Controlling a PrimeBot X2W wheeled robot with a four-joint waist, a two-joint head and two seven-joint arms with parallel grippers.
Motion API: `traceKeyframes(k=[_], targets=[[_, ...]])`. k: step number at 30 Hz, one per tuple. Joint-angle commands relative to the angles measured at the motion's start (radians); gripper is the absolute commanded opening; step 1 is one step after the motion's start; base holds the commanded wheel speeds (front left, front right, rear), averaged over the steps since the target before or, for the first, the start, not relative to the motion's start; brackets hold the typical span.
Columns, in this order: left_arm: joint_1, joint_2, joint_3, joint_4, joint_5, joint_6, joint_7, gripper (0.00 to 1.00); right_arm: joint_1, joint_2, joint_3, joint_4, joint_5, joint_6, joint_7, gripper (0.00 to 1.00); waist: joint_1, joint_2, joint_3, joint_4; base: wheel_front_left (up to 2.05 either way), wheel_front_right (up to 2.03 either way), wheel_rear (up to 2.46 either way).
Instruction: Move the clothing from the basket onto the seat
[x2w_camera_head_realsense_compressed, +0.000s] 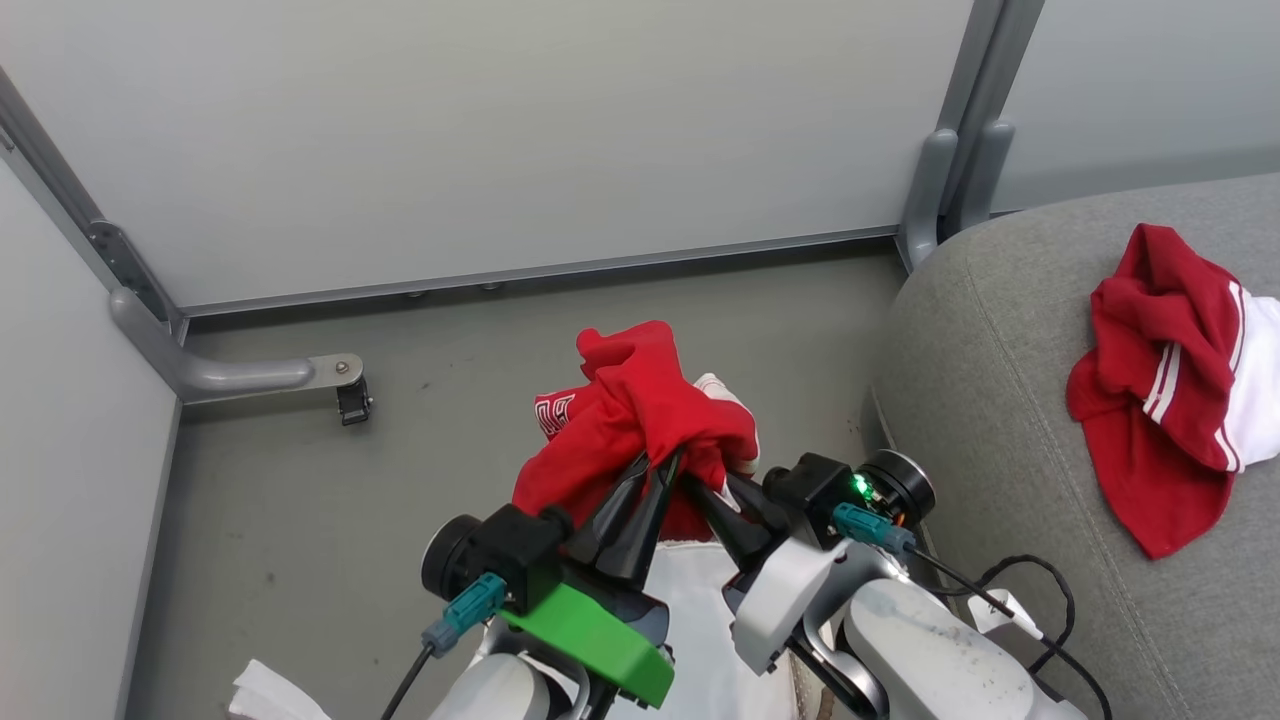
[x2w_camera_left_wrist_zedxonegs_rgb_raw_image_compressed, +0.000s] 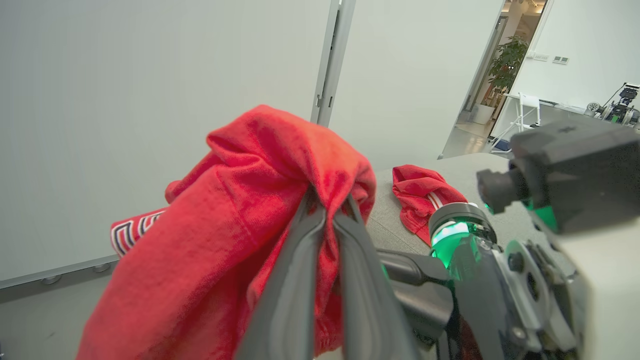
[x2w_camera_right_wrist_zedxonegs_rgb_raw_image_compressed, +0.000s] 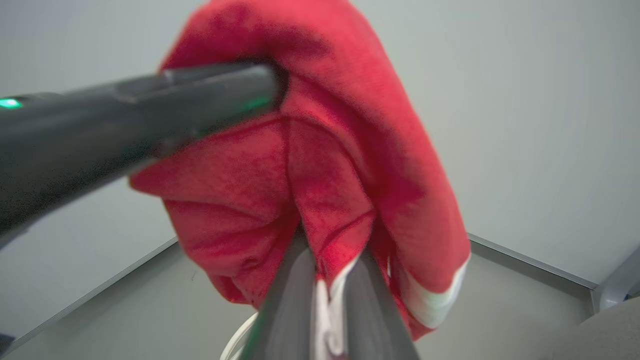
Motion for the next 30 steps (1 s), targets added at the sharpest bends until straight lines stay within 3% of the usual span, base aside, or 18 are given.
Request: traceKeyframes(k=[1,3,4,6,12,23,30], targets=[[-0.015,0.002,0.006,0.004,0.002,-0.003,-0.004,0.0,0.019,-0.001,-0.01,-0.014,0.006,-0.001,-0.002,0.0,0.0001,0.0,0.002,-0.006,0.0,0.0,0.0],[-0.012,0.002,0.014,0.011,0.011,-0.003,-0.004,0.0,0.032,-0.004,-0.024,-0.03,0.002,-0.001,-0.002,0.0,0.0001,0.0,0.004,-0.019,0.0,0.0,0.0],[-0.01,0.002,0.02,0.012,0.013,-0.003,-0.004,0.24,0.037,-0.005,-0.031,-0.037,0.0,-0.001,-0.002,0.0,0.0001,0.0,0.006,-0.027,0.0,0.0,0.0],[-0.006,0.002,0.032,0.016,0.013,-0.003,-0.004,1.0,0.048,-0.007,-0.047,-0.056,-0.005,-0.001,-0.002,0.0,0.0001,0.0,0.008,-0.05,0.0,0.0,0.0],[-0.001,0.002,0.069,0.024,0.034,-0.003,-0.003,1.0,0.087,-0.015,-0.091,-0.109,-0.017,-0.001,-0.002,0.0,0.0001,0.0,0.018,-0.167,0.0,0.0,0.0],[-0.014,0.003,0.107,0.039,0.048,-0.003,-0.003,1.0,0.143,-0.035,-0.154,-0.18,-0.019,-0.001,-0.002,0.0,0.0001,0.0,0.058,-0.45,0.0,0.0,0.0],[-0.031,0.003,0.102,0.058,0.051,-0.003,-0.003,1.0,0.156,-0.043,-0.189,-0.204,-0.021,-0.001,-0.002,0.0,0.0001,0.0,0.091,-0.56,0.0,0.0,0.0]])
